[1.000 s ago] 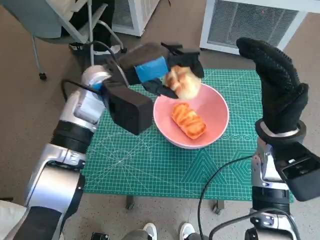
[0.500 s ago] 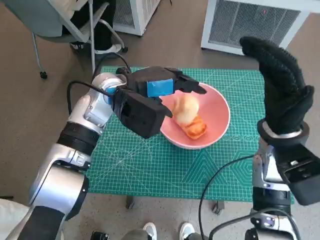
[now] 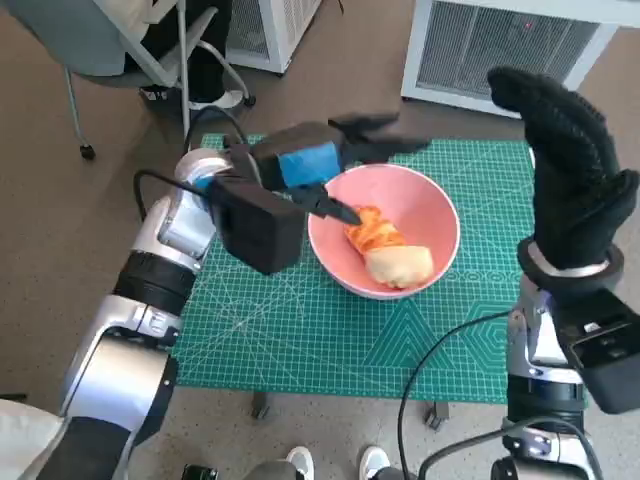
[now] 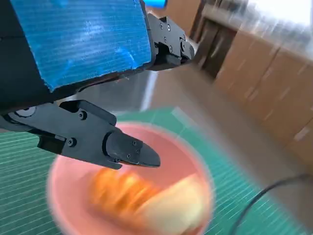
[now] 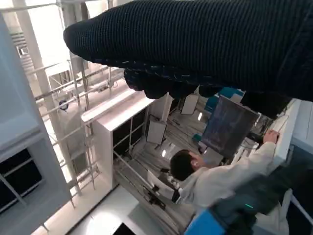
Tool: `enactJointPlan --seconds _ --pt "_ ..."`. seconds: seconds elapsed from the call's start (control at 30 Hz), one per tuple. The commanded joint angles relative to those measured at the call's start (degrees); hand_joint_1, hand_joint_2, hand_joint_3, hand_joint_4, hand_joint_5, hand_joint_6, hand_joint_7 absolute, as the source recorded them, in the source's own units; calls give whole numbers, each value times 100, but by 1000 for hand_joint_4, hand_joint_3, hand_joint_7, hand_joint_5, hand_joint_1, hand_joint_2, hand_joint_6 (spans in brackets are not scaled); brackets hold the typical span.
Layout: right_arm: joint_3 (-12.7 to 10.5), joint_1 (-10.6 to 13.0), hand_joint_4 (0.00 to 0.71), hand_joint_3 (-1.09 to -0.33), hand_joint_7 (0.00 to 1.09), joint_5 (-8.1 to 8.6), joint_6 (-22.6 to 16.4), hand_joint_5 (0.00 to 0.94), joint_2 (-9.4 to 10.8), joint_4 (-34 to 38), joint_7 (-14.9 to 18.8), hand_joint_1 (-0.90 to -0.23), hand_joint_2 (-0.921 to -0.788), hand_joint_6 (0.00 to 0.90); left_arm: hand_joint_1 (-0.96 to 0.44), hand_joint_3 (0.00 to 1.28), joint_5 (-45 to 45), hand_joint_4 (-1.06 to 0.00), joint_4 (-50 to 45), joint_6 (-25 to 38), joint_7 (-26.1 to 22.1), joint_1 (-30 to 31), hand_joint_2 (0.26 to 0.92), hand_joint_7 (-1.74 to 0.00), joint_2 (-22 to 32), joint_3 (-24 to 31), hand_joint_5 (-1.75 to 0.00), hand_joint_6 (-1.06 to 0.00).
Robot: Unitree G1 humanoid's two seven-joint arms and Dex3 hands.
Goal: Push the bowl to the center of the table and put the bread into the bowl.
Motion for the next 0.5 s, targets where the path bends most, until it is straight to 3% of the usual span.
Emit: enactJointPlan --seconds 0.03,0.3,0.43,0.5 --pt "-21 30 310 -705 645 -97 169 1 -70 -107 -104 -587 -921 47 -434 130 -624 -85 -190 -164 364 284 921 -42 -219 530 -34 -285" --pt "-31 -31 310 -703 646 -102 357 1 -98 -289 -206 -587 -921 46 -410 313 -1553 -208 -761 -78 674 785 921 -94 -704 1153 -78 -330" --pt "-32 -75 309 -703 647 -112 456 0 -101 -342 -272 -587 -921 47 -424 381 -1796 -255 -917 -214 914 988 921 -498 -937 1352 -37 -127" --pt "-31 -95 309 -704 648 -121 498 0 -105 -357 -303 -588 -921 47 -431 403 -1889 -264 -989 -249 982 1060 921 -591 -1044 1409 -30 -80"
